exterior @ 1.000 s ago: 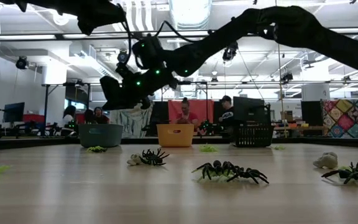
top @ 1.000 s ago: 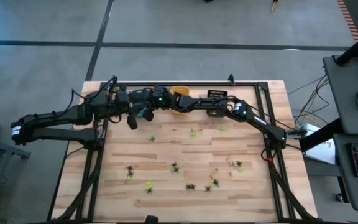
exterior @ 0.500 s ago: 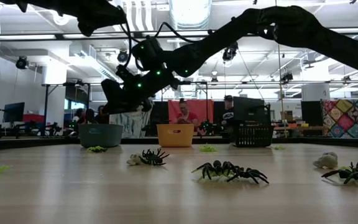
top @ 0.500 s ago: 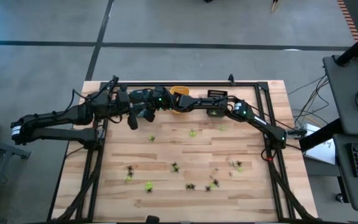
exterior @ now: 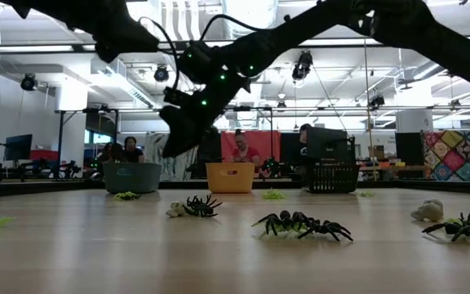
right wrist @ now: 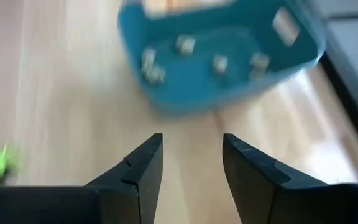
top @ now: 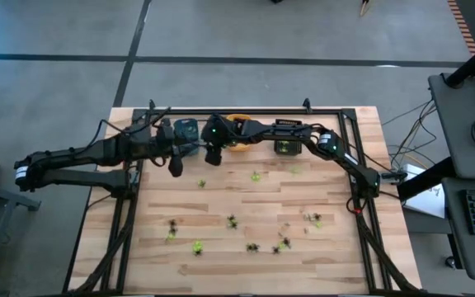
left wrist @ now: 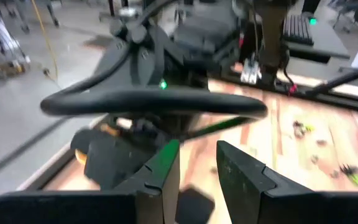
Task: Sort Halloween decoration
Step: Put the green spider toy into the black bin
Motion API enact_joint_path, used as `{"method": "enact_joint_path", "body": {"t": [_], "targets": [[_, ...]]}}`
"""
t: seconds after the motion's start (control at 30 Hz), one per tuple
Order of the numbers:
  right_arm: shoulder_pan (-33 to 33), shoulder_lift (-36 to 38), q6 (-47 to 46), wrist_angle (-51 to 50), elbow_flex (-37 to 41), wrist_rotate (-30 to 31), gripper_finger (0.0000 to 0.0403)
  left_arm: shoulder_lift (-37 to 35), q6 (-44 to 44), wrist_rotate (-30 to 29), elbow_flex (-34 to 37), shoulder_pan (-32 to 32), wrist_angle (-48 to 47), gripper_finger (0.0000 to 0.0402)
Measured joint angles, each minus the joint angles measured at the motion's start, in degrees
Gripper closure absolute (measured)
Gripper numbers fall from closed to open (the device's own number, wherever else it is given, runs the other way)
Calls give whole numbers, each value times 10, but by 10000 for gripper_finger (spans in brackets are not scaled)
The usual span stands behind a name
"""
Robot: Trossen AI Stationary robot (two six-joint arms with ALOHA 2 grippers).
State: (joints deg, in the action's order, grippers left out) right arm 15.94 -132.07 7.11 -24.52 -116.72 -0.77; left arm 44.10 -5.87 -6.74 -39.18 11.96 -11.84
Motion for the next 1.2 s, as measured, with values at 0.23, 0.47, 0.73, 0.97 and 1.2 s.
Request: {"method": "enact_joint_path", "body": {"t": [0.23,0.47,0.73,0.97,1.2], "targets": [[-21,63,7,-86,56,-13,254,12,-46,0,0,-39,-61,313],[-54,173,2,-79,178,-12,256,56,-102,0,0,-95,-80,313],[-90,321,-35,-65,323,-8,264,108,-217,-3,0,-144,-156,313],[-117,423,-67,-27,422,-8,263,194,-316,-24,0,-153,-233,315],[-129,475,-89,45,487,-7,264,294,-345,-44,-7,-154,-243,315]]}}
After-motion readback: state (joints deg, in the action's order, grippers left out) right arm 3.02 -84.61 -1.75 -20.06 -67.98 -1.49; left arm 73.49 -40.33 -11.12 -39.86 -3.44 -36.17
